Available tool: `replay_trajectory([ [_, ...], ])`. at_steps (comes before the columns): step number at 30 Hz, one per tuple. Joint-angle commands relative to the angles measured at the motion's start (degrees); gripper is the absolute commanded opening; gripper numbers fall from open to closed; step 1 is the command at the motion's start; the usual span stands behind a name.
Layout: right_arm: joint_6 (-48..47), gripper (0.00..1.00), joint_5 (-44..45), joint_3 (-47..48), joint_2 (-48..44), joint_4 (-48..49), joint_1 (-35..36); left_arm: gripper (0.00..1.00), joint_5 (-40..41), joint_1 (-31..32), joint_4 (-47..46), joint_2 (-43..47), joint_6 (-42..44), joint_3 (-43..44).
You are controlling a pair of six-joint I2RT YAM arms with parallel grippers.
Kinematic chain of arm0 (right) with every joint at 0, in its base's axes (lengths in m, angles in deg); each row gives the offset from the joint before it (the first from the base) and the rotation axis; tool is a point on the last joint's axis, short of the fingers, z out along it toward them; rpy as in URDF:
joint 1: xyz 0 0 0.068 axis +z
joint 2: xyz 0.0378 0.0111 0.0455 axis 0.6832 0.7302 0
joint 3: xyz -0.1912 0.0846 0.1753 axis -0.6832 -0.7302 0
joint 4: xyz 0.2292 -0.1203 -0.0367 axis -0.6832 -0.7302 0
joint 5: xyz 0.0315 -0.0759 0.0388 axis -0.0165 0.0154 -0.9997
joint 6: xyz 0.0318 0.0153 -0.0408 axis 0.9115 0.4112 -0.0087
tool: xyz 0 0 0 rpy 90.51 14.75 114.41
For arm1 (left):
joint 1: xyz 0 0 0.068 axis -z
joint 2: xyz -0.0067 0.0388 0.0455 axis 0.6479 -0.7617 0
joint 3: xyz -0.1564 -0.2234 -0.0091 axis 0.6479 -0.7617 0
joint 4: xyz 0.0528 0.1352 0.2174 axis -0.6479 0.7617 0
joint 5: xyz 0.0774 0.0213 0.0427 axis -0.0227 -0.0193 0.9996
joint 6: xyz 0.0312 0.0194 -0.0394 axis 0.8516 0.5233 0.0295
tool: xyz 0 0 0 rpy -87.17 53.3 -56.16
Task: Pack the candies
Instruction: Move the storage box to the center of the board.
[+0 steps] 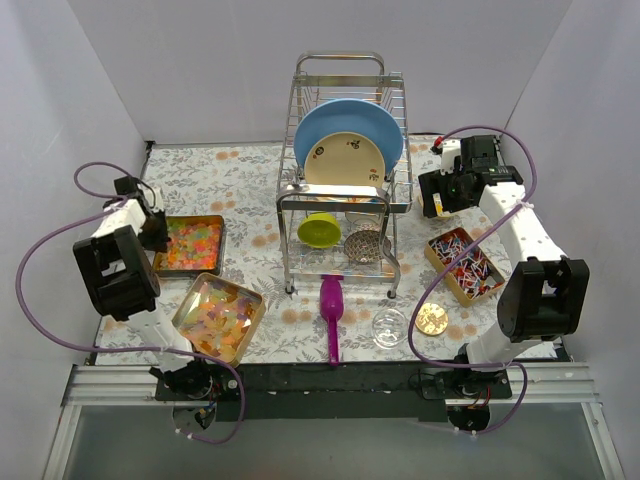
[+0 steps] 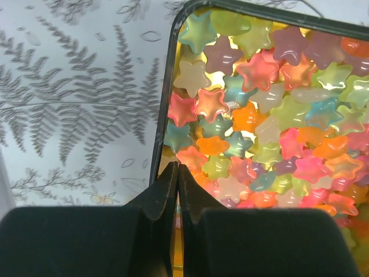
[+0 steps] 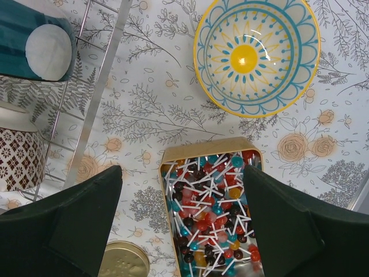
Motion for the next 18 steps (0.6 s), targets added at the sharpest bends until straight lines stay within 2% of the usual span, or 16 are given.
replay_trajectory([
  [1,-0.9,0.92,-1.5,1.7,-0.3,1.2,-0.3,0.0,-4.3,-2.0,2.6,0.9,0.6,7.1],
  [2,-1.1,0.92,-1.6,1.7,-0.4,1.3,-0.3,0.0,-7.1,-2.0,3.7,3.0,0.1,8.4],
  [3,-1.2,0.93,-1.6,1.7,-0.4,1.5,-0.4,0.0,-15.6,-2.1,6.7,4.6,-0.3,9.4],
  [4,-1.3,0.95,-1.9,1.9,-0.5,1.6,-0.4,0.0,-20.0,-2.1,8.3,6.2,0.1,10.0],
  [6,-1.9,0.98,-4.0,2.5,-0.1,1.1,-1.0,0.06,-30.8,-1.5,12.1,12.7,1.4,8.8],
  [9,-2.9,0.98,-8.7,6.1,2.8,0.1,-1.6,0.26,-33.9,-0.6,9.2,23.5,0.4,2.2],
  [12,-3.3,0.98,-12.0,9.4,5.6,2.0,-1.7,0.25,-41.9,-0.7,4.3,32.2,3.7,-6.9],
  [13,-2.4,0.98,-13.4,9.5,6.7,5.3,-1.6,0.25,-48.1,-0.6,3.1,38.3,5.1,-9.5],
  [16,-2.0,0.98,-17.3,10.4,9.4,9.7,-1.6,0.25,-58.3,-0.6,-2.3,49.7,11.6,-17.9],
  [17,-1.8,0.97,-18.5,10.9,10.4,11.8,-1.5,0.23,-64.2,-0.6,-3.8,52.7,12.6,-19.8],
  [18,-1.5,0.96,-19.6,12.2,11.4,12.7,-1.6,0.14,-66.2,-0.6,-5.9,54.8,14.3,-22.8],
])
